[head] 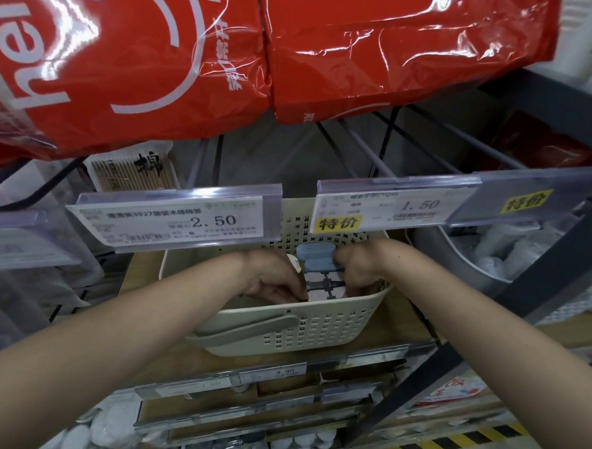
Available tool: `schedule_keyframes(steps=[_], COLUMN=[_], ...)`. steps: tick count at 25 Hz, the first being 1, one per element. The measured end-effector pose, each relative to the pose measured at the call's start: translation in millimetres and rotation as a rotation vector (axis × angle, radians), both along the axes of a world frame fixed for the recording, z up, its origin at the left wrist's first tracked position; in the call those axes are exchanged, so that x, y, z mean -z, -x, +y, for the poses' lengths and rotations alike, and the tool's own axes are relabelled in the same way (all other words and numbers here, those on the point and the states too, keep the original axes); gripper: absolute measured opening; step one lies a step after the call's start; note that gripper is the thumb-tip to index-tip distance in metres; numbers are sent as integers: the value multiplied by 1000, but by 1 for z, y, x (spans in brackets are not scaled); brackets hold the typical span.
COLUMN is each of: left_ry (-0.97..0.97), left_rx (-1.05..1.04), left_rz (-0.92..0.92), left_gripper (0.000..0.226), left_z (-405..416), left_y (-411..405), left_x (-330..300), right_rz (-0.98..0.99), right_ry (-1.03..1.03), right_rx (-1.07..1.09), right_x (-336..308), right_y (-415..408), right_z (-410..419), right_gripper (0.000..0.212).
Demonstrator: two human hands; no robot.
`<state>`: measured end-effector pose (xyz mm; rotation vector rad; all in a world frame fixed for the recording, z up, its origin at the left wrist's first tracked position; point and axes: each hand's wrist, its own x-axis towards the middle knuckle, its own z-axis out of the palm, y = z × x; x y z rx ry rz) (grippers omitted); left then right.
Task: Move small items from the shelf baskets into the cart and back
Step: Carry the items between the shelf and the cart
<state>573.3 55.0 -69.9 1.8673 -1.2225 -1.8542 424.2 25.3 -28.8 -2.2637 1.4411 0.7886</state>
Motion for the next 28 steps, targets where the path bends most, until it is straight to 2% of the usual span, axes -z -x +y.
schedule_keyframes(steps=[3,8,11,13,16,19,22,24,26,28], left_ry=[-46,23,107,253,610,846,1177,1371,1484,1508], left_rx=[52,150,242,268,304,217,180,248,376,545], left_rz=[-2,-113,-262,-387,-705,-866,-820,-746,-638,-510], left_gripper=[14,5,21,27,35,35,35,39,38,35], left_z=[-1,5,12,21,47,83,108,116,121,131], left_y=[-1,0,-3,-7,-11,-1,24,47,85,128], left_x=[-5,-21,-31,-41,-53,-52,-47,-44,-36,-25], right_rz=[-34,-236,-378,-499,-634,-670,-649,-666,-672,-674], right_ry=[12,115,193,293,533,785,921,956,948,918], right_rx=[10,-9,-65,-94,-184,-217,-105,36,223,390], right_x=[-1,-12,-18,-19,-21,-16,3,17,31,51], right_y=[3,11,22,35,56,82,119,145,178,210], right_z=[1,12,22,31,58,94,133,157,182,208], right_gripper=[39,43,40,36,31,30,33,32,32,32])
